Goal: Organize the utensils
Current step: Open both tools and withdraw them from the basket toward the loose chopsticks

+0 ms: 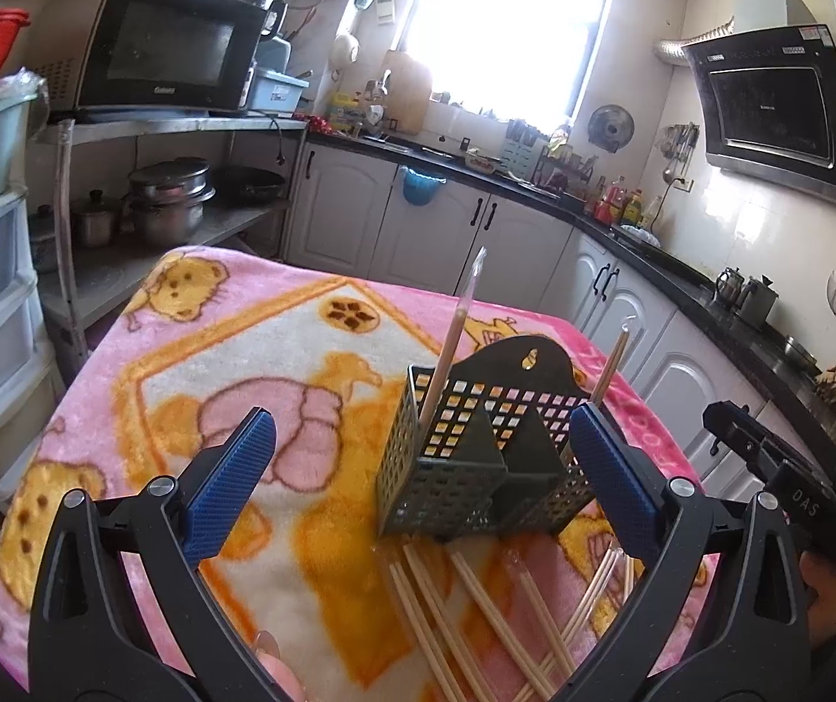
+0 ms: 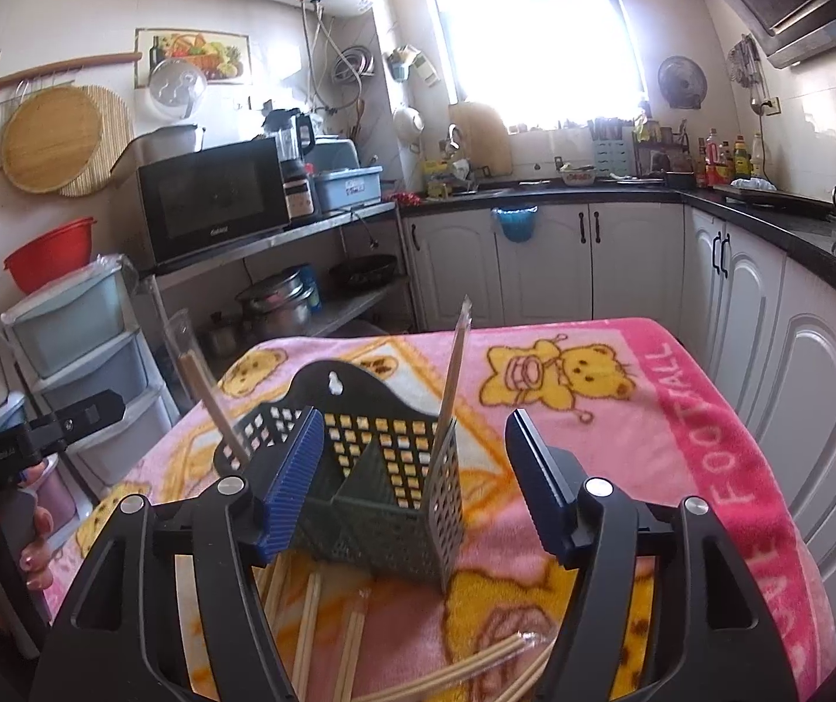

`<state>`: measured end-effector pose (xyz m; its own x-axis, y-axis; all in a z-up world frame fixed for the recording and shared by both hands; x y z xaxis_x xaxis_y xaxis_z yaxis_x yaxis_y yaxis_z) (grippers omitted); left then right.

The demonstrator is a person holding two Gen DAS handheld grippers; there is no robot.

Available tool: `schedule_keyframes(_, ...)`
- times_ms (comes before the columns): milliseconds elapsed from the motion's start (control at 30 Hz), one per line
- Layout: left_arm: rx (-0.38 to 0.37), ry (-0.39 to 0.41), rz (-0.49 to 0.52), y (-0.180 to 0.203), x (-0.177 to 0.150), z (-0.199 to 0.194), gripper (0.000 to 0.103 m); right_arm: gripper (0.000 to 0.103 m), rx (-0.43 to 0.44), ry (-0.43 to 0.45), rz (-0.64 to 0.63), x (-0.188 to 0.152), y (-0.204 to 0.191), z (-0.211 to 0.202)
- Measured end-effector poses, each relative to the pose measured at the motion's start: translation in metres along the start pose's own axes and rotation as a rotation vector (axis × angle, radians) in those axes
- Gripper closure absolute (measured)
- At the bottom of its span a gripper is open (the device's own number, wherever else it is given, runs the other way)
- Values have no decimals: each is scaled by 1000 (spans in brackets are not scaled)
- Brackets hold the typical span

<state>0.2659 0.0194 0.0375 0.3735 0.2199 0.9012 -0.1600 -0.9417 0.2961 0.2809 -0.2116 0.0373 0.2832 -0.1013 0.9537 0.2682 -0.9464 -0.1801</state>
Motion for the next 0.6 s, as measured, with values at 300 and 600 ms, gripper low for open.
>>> schedule_keyframes(300,13,-23,-13,-6,-17,-9,11,41,38,-53,-16,-22,-11,-6)
schedule_keyframes(600,46,-56,-45,-23,-41,-25,10,41,72,-113,-30,-41,-21,-6)
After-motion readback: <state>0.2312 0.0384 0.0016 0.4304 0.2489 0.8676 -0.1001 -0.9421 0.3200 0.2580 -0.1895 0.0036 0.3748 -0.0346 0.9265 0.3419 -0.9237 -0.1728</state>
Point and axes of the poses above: each gripper's, at about its wrist camera, not at the fingertips, and z roughly the way its jaws point, y to its right, x to its top, the point moved 10 cm from there along z, roughly the way its jaws point, and after that the axes turned 9 degrees about y, right-handed, at the moved point
